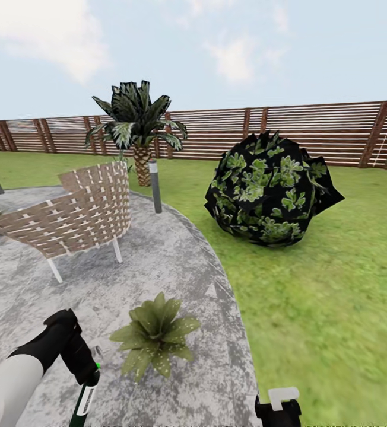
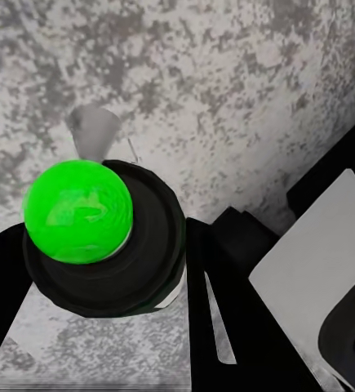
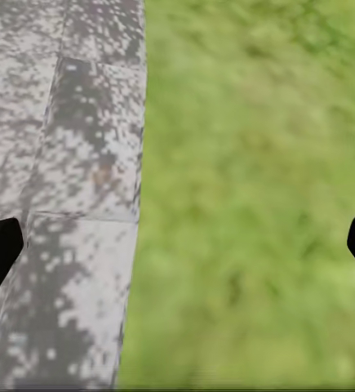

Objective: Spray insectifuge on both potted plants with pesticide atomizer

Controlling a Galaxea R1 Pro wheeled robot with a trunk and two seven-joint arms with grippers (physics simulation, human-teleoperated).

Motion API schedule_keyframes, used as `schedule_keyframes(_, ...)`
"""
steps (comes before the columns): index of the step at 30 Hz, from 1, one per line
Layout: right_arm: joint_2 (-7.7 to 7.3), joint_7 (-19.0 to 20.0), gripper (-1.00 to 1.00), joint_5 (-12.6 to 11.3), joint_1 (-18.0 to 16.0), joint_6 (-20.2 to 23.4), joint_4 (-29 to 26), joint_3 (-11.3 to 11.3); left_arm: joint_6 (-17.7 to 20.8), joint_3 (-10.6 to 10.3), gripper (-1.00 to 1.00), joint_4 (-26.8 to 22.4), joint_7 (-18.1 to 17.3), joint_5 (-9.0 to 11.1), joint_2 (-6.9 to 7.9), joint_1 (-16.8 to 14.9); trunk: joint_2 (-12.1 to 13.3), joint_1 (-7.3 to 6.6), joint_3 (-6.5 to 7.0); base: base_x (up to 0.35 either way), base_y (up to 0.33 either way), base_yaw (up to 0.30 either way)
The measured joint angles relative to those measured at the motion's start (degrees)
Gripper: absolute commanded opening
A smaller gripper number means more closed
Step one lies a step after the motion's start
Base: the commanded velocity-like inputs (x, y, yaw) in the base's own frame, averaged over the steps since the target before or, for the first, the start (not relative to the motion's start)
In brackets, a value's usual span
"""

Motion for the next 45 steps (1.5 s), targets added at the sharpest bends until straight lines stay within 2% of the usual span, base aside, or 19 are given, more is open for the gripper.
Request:
schedule_keyframes(5,0.01,0.01,1.00,0.00,0.00,0.00,0.02,0.01,0.07,0.07,-1.00,0.02,0.00,0.00,0.02,-0.04,0.00,-0.01,-0.26,0.065,0.251,-0.155)
schedule_keyframes(19,0.18,-0.02,1.00,0.00,0.00,0.00,0.02,0.03,0.07,0.20,-1.00,-0.05,0.63,0.05,0.20,-0.10,0.00,0.00,-0.73,0.004,0.016,-0.101)
schedule_keyframes(31,-0.09,0.07,1.00,0.22,0.00,0.00,0.01,0.12,-0.06,0.05,-1.00,-0.02,0.22,0.02,0.06,0.14,0.00,-0.01,-0.57,0.034,0.228,-0.137)
schedule_keyframes(33,-0.15,0.14,1.00,0.33,0.00,0.00,0.02,0.16,-0.05,0.08,-1.00,-0.02,0.15,0.11,-0.86,0.22,0.00,0.00,-0.56,0.000,0.013,-0.005)
schedule_keyframes(34,-0.16,0.15,1.00,0.35,0.00,0.00,0.02,0.17,0.05,0.10,-1.00,-0.06,0.18,0.11,-2.55,0.13,0.00,0.00,-0.56,0.000,0.004,-0.002)
schedule_keyframes(36,-0.20,0.16,1.00,0.39,0.00,0.00,0.02,0.17,0.07,-0.03,-1.00,-0.05,0.19,-0.01,-4.05,0.08,0.00,0.00,-0.56,0.000,0.001,0.000)
schedule_keyframes(39,-0.25,0.08,1.00,0.42,0.00,0.00,0.01,0.18,0.07,-0.01,-1.00,-0.34,0.20,-0.09,-3.82,-0.63,0.00,0.00,-0.56,0.000,0.000,0.000)
schedule_keyframes(40,-0.25,0.07,1.00,0.44,0.00,0.00,0.01,0.18,0.08,-0.03,-1.00,-1.42,0.20,-0.29,-3.64,-1.74,0.00,-0.01,-0.55,0.000,0.000,0.000)
schedule_keyframes(42,-0.26,0.09,1.00,0.44,0.00,0.00,0.02,0.18,0.22,-0.09,-1.00,-3.22,0.05,-2.70,-3.76,-3.42,0.00,0.00,-0.56,0.000,0.000,0.000)
schedule_keyframes(45,-0.26,0.14,1.00,0.44,-0.01,0.00,0.02,0.18,0.11,-0.25,-1.00,-3.00,0.08,-3.77,-3.88,-3.25,0.00,0.00,-0.56,0.000,0.000,0.000)
